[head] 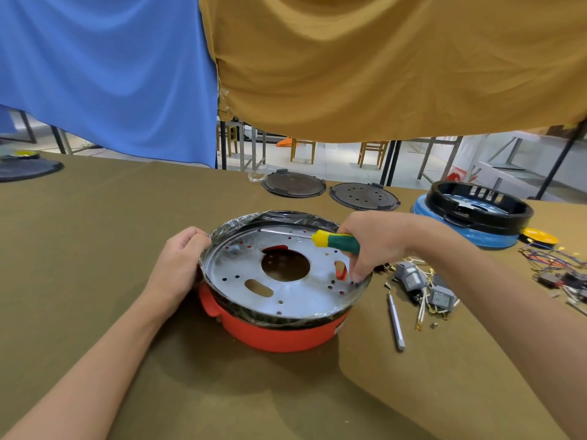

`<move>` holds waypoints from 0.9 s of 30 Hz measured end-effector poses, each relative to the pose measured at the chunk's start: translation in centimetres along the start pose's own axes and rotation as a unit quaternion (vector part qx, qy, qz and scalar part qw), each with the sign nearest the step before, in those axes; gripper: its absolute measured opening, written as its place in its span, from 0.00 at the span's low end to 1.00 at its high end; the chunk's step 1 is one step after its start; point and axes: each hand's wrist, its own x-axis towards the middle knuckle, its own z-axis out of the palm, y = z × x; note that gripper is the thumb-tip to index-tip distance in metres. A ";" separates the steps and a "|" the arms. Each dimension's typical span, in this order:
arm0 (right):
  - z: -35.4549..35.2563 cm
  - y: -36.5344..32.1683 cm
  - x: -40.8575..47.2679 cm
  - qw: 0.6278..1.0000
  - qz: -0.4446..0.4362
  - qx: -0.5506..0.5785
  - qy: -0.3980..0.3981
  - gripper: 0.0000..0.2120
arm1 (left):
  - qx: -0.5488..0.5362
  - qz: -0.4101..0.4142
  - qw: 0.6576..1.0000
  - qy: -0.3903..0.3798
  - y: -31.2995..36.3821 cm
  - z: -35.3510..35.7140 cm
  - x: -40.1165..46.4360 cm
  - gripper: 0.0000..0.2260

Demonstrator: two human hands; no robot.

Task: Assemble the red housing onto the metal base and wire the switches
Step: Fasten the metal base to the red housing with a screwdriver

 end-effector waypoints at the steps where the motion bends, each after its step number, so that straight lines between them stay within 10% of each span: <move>1: 0.0 0.0 0.1 1.000 -0.003 -0.003 -0.003 0.15 | -0.003 -0.001 1.000 0.001 0.1 0.0 0.0 0.09; 13: 0.0 -0.4 0.6 0.999 -0.014 -0.013 -0.026 0.13 | 0.015 -0.012 1.000 0.004 0.1 -0.2 -0.1 0.11; 18: 0.3 1.2 -1.2 0.990 -0.023 0.111 0.088 0.10 | -0.024 -0.051 0.998 -0.007 0.2 -0.2 -0.2 0.10; 25: 6.4 2.6 -3.2 0.872 0.087 0.400 0.269 0.16 | 0.182 0.088 0.978 0.040 4.7 -0.8 -2.5 0.09; 27: 8.0 2.7 -2.8 0.830 0.098 0.484 0.259 0.18 | 0.237 0.163 0.956 -0.059 8.6 0.7 -5.0 0.16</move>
